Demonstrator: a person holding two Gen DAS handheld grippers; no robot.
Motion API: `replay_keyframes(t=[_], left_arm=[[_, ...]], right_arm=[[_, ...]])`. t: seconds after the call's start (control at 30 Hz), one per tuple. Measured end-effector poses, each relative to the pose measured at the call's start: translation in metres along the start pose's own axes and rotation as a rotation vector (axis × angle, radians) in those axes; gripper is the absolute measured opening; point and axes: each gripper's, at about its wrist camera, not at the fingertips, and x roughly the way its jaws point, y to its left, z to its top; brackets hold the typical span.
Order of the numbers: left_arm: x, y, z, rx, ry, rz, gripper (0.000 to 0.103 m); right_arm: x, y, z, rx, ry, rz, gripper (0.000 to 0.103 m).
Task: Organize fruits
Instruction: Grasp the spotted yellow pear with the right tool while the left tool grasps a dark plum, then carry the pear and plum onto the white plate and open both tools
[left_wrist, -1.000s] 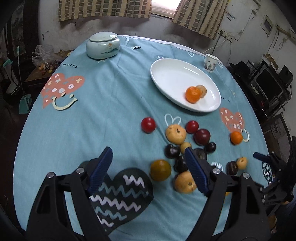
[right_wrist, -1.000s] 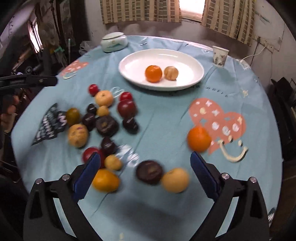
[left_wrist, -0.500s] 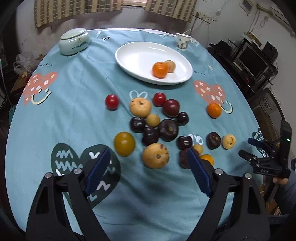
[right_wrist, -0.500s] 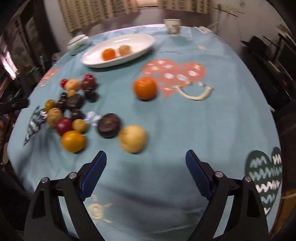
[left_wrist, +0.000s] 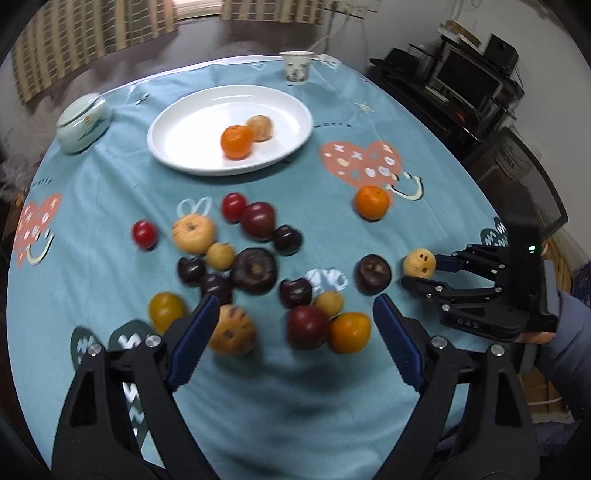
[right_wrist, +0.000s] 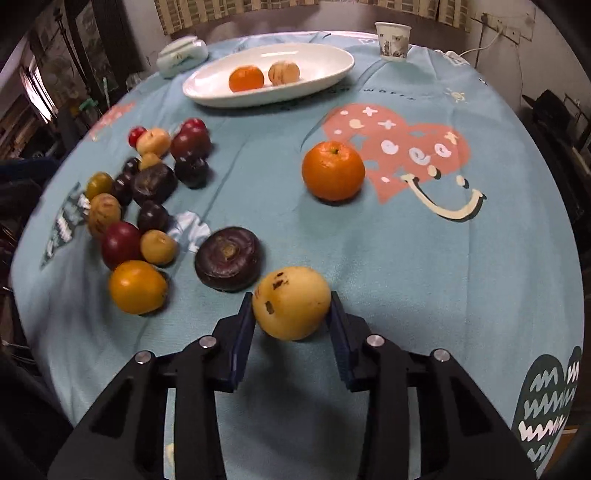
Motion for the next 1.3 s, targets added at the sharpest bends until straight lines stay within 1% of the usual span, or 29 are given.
replay_keyframes(t=[0.1,0.2,0.3,0.37,0.43,0.47,0.5,0.53,0.57,0.63,0.77,0.87,1.0,1.1,1.17,1.3], left_arm=[[0.024,-0.024,0.014,0.057,0.025,-0.01,0.087],[0.055,-0.049,0.025,0.119,0.055,0.008,0.087],[0.081,-0.068,0.028,0.163,0.092,0.024,0.087],[0.09,-0.077,0.026,0.18,0.106,0.017,0.085],[0.098,-0.084,0.024,0.204,0.12,0.005,0.078],[0.104,-0.086,0.023,0.208,0.139,0.002,0.063],[0.112,-0.086,0.021,0.202,0.171,0.008,0.043],[0.117,-0.084,0.019,0.189,0.196,0.004,0.042],[0.116,-0.083,0.018,0.183,0.191,0.0,0.041],[0.111,-0.082,0.019,0.19,0.186,0.021,0.041],[0.074,-0.07,0.029,0.154,0.091,0.019,0.041],[0.04,-0.049,0.04,0.09,0.008,0.046,0.041],[-0.001,-0.011,0.054,-0.021,-0.09,0.121,0.041],[-0.023,0.018,0.054,-0.089,-0.126,0.167,0.041],[-0.032,0.039,0.055,-0.133,-0.134,0.193,0.041],[-0.037,0.073,0.057,-0.197,-0.131,0.223,0.041]], right_arm=[[-0.011,-0.008,-0.004,0.036,-0.005,-0.012,0.039],[-0.019,-0.014,-0.007,0.064,-0.007,-0.036,0.039],[-0.031,-0.02,-0.012,0.08,-0.019,-0.042,0.039],[-0.038,-0.024,-0.015,0.089,-0.024,-0.049,0.039],[-0.041,-0.027,-0.018,0.102,-0.027,-0.055,0.039],[-0.042,-0.028,-0.019,0.108,-0.027,-0.057,0.039],[-0.042,-0.029,-0.021,0.112,-0.026,-0.058,0.039],[-0.043,-0.029,-0.022,0.113,-0.025,-0.058,0.039],[-0.043,-0.03,-0.023,0.113,-0.025,-0.058,0.039],[-0.045,-0.028,-0.022,0.109,-0.028,-0.057,0.039],[-0.052,-0.016,-0.008,0.073,-0.062,-0.049,0.039],[-0.054,0.004,0.015,0.023,-0.098,-0.041,0.039],[-0.054,0.033,0.054,-0.041,-0.156,-0.025,0.039],[-0.052,0.056,0.081,-0.096,-0.184,0.008,0.039],[-0.047,0.069,0.094,-0.126,-0.191,0.031,0.039],[-0.034,0.083,0.11,-0.156,-0.183,0.045,0.039]])
